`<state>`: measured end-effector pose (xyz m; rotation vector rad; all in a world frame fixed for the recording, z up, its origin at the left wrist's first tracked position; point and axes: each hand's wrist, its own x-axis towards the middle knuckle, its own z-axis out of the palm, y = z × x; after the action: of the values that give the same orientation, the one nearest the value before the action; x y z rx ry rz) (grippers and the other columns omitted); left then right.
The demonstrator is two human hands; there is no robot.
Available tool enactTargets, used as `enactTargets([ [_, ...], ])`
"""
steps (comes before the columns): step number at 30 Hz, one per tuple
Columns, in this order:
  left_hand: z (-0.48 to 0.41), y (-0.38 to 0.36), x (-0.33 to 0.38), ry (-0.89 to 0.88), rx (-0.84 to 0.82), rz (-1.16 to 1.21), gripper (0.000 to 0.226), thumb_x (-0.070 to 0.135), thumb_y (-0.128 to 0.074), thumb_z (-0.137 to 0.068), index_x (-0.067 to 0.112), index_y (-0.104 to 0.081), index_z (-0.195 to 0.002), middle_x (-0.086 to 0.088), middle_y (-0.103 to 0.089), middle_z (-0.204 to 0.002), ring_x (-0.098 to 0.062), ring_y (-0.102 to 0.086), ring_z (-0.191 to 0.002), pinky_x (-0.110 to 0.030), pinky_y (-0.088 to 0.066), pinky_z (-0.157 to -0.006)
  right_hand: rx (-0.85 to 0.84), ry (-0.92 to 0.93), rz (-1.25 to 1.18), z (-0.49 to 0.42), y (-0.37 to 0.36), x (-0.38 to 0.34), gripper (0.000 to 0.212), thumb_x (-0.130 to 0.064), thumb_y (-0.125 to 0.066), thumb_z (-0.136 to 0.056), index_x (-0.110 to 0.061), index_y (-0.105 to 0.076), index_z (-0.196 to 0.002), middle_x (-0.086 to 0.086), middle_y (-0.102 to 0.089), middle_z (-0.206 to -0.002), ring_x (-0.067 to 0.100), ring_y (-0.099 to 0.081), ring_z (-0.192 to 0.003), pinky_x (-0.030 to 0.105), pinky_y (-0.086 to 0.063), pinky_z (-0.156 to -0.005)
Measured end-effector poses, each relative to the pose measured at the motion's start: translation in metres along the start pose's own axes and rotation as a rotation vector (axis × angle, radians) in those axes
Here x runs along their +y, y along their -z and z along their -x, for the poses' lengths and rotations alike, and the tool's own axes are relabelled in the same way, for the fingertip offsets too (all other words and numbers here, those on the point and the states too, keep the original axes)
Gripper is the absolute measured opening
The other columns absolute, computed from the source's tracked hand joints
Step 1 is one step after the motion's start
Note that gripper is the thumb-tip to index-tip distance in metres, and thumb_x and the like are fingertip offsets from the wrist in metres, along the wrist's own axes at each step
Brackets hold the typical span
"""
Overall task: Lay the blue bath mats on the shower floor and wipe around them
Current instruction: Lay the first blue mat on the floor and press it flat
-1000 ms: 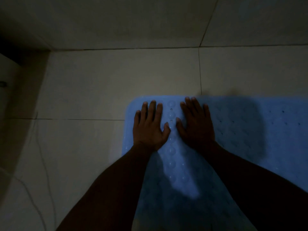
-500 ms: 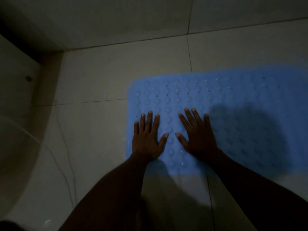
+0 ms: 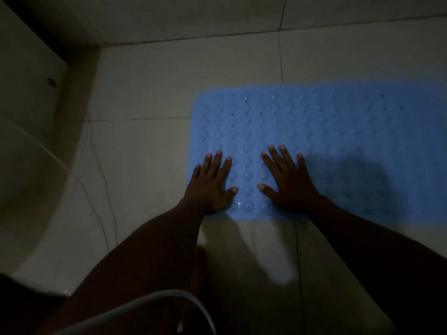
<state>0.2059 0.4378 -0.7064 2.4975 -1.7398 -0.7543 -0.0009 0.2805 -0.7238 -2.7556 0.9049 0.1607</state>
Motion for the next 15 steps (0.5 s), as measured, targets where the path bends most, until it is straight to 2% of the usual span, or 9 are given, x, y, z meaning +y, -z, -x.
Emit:
enactTargets([
  [5,-0.001,-0.003,-0.003,-0.019,0.020,-0.010,0.081,0.068,-0.027,-0.096,0.035,0.009,-0.160,0.002,0.021,-0.167,-0.023,0.019,-0.154,-0.049,0.001,-0.125,0.016,-0.001,-0.004,0.000,-0.003,-0.001,0.089,-0.073,-0.028,-0.085,-0.027,-0.012,-0.159,0.002,-0.002,-0.168,0.026,0.003,-0.154,0.059,0.000,-0.119],
  [10,-0.003,0.000,-0.001,0.003,0.015,-0.031,0.083,0.070,-0.032,-0.096,0.036,0.008,-0.160,0.002,0.020,-0.168,-0.023,0.017,-0.154,-0.048,0.000,-0.124,0.015,0.005,-0.063,-0.001,-0.004,0.001,0.093,-0.077,-0.031,-0.082,-0.026,-0.015,-0.158,0.002,-0.005,-0.168,0.026,0.001,-0.154,0.061,-0.002,-0.118],
  [15,-0.005,0.012,-0.001,0.012,0.030,-0.025,0.088,0.076,-0.041,-0.089,0.040,-0.004,-0.160,0.002,0.008,-0.170,-0.025,0.005,-0.156,-0.048,-0.011,-0.122,-0.038,-0.010,-0.084,-0.005,0.002,-0.001,0.095,-0.079,-0.034,-0.080,-0.027,-0.014,-0.158,0.000,-0.002,-0.168,0.025,0.005,-0.154,0.060,0.001,-0.118],
])
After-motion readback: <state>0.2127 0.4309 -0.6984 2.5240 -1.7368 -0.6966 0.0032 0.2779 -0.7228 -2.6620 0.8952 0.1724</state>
